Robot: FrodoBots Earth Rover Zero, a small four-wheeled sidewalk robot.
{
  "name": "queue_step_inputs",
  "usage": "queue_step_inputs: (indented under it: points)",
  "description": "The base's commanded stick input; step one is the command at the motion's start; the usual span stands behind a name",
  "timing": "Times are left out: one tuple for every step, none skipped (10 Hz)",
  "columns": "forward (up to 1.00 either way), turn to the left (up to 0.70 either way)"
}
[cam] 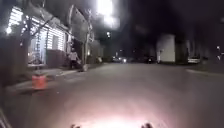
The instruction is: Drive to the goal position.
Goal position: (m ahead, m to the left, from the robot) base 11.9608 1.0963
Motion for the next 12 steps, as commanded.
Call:
queue_step_inputs:
  points:
    - [0.85,-0.33]
    - [0.85,-0.23]
    - [0.85,-0.13]
    - [0.85,-0.04]
    - [0.85,0.00]
    - [0.85,0.00]
    - [0.85,0.00]
    - [0.85,0.00]
    - [0.85,0.00]
    - [0.85,0.00]
    - [0.85,0.00]
    - [0.85,0.00]
